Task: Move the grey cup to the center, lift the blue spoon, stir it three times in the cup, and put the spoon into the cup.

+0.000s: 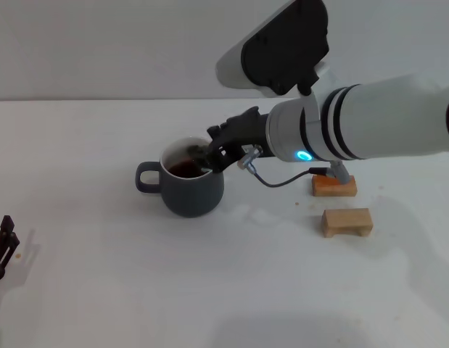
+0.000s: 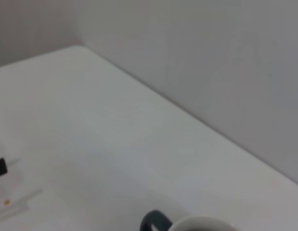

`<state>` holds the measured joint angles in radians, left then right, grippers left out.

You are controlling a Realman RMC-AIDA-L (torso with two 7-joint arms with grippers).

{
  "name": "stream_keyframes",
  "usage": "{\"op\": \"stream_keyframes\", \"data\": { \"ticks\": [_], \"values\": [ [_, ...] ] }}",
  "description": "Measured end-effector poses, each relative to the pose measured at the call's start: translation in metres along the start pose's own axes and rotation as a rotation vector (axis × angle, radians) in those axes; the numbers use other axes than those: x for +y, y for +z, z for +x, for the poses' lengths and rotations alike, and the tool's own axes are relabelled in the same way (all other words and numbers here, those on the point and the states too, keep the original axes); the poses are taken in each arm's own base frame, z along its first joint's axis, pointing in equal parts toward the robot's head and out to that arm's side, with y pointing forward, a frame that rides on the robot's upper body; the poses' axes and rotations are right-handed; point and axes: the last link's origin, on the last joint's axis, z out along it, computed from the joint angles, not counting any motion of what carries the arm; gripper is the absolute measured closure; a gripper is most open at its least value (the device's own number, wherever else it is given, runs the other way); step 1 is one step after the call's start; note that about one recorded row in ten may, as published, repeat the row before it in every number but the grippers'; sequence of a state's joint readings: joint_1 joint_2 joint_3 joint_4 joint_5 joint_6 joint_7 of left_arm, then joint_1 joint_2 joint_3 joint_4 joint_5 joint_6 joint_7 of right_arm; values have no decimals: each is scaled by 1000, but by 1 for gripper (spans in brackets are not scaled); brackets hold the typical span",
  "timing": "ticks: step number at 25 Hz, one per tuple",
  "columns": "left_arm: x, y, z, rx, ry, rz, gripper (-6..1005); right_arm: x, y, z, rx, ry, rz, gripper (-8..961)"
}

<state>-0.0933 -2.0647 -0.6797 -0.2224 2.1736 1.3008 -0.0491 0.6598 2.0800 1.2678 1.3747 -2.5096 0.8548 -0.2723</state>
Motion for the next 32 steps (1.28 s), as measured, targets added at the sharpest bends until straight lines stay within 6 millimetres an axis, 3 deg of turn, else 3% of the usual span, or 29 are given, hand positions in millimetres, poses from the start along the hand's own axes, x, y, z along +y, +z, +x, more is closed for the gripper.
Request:
{"op": "stream_keyframes", "data": {
  "ticks": [7,8,12,13,14,15,16,17,18,19,21,22,23,24,25,26,28,29,32],
  "values": [
    [-3,-2,0,4,-2,16,140,-19,-19,0,-205,-19,139,534],
    [-4,-2,0,5,-3,21,140,-29,-31,4,-325,-50,235,518],
    [-5,-2,1,7,-3,28,140,-35,-51,21,-527,-117,393,498],
    [-6,-2,1,7,-3,30,140,-35,-66,38,-644,-148,500,493],
    [-6,-2,1,7,-2,30,140,-35,-66,38,-644,-148,500,487],
    [-6,-2,1,7,-3,30,140,-34,-77,56,-712,-153,577,482],
    [-6,-2,1,8,-2,31,140,-34,-77,56,-712,-153,577,477],
    [-6,-2,1,10,-3,32,140,-34,-81,66,-733,-154,609,472],
    [-7,-1,2,13,-3,38,140,-32,-88,89,-767,-152,670,467],
    [-7,-1,2,13,-3,38,140,-32,-88,89,-767,-152,670,462],
    [-7,-1,2,16,-3,41,140,-29,-94,112,-805,-152,726,452],
    [-7,0,3,19,-3,41,140,-27,-97,124,-822,-153,755,447],
    [-8,0,5,30,-4,43,140,-23,-102,151,-842,-139,807,442],
    [-8,0,5,30,-4,43,140,-23,-102,151,-842,-139,807,437],
    [-8,0,6,41,-6,46,140,-20,-106,175,-844,-105,850,432],
    [-8,-1,7,48,-7,48,140,-20,-106,175,-844,-105,850,426],
    [-9,-1,10,70,-6,50,140,-16,-110,209,-815,-33,903,416],
    [-9,-1,10,70,-6,50,140,-16,-110,209,-815,-33,903,411],
    [-9,-2,12,80,-5,50,140,-14,-114,240,-777,53,927,396]
  ]
}}
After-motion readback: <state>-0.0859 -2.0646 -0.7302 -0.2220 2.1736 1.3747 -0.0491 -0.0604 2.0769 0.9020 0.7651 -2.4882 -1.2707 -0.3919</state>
